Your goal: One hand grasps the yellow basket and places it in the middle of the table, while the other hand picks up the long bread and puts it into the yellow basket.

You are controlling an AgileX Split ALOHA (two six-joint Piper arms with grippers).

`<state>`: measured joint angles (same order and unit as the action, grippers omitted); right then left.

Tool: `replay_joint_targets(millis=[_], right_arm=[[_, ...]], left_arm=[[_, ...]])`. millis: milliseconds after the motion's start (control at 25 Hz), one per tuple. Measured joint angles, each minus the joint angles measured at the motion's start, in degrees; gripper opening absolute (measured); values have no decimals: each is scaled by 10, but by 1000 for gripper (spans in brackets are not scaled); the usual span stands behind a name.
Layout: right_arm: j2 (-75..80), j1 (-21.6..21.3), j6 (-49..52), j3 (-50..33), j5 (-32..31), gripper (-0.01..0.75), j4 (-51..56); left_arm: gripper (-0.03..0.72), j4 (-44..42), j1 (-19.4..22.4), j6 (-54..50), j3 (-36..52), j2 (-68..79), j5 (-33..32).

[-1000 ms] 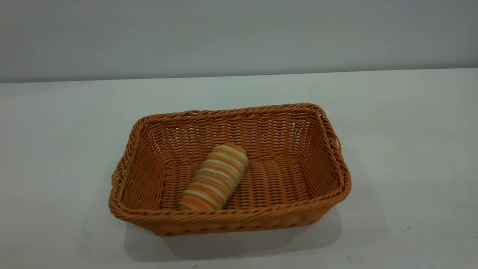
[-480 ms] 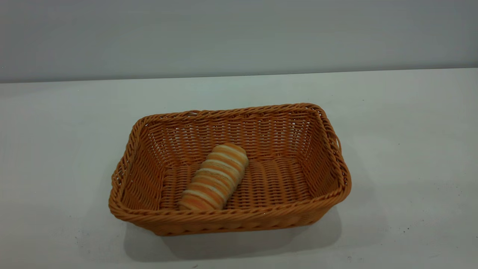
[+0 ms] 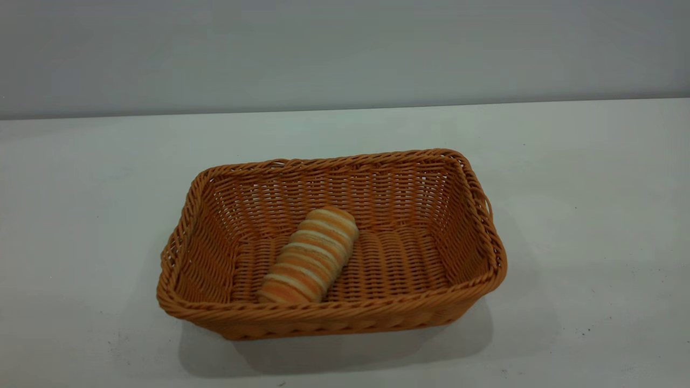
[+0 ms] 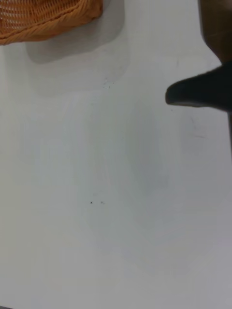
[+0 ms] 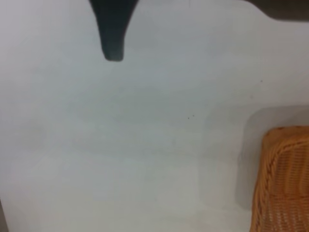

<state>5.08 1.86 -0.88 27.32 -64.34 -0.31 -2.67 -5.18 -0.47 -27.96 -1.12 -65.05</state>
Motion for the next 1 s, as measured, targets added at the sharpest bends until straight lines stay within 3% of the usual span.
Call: replay_joint_targets(millis=[1000], right_arm=[[0,5,0,0,0,586,0]], left_arm=[[529,0,17,0,0,0,0]])
